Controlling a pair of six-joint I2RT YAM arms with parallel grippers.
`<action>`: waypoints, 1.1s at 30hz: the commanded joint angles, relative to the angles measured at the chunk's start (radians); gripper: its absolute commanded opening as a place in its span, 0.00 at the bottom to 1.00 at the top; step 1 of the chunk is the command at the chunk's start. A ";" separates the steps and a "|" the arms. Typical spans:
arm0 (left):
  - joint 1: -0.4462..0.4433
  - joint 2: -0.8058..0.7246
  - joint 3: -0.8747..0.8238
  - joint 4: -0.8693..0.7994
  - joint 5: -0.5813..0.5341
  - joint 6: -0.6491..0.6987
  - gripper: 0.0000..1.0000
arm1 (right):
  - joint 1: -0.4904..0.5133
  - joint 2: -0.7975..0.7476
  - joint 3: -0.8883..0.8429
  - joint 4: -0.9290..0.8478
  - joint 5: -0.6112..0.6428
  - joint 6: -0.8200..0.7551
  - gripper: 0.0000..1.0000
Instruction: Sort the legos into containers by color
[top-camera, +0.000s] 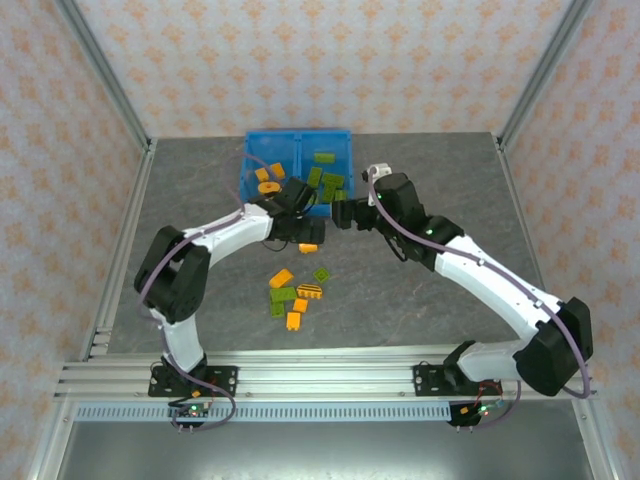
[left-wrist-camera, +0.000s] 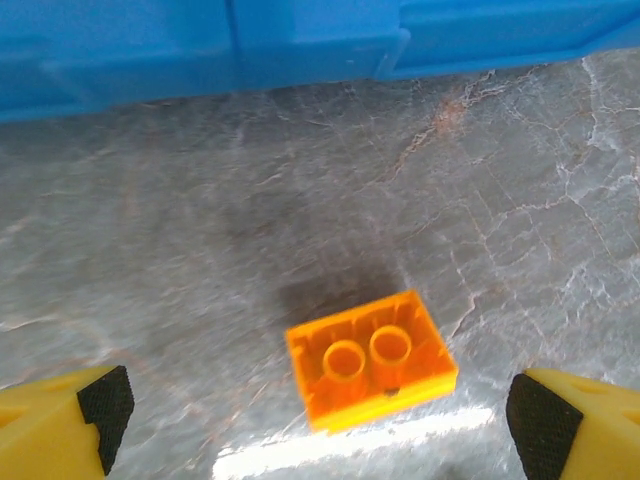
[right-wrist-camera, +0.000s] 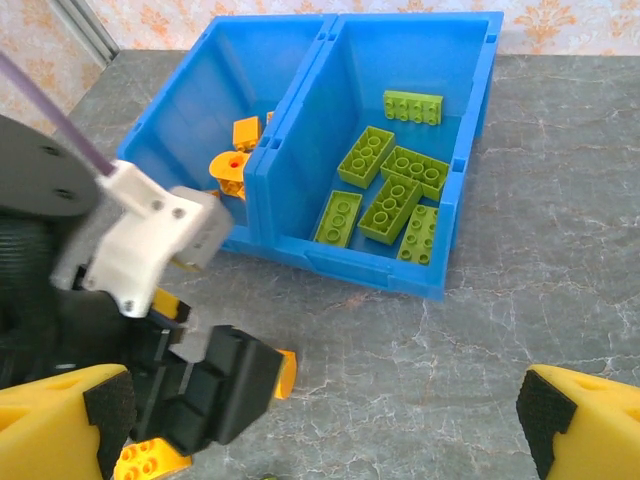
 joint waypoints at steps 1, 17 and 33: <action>-0.001 0.046 0.041 0.009 0.036 -0.082 1.00 | 0.000 0.027 0.044 -0.043 0.033 0.019 0.99; -0.002 0.148 0.055 -0.065 0.099 -0.185 0.56 | 0.000 0.056 0.045 -0.059 0.063 0.059 0.99; 0.021 -0.111 0.166 -0.232 -0.129 -0.070 0.45 | 0.000 0.049 0.036 -0.064 0.007 0.065 0.99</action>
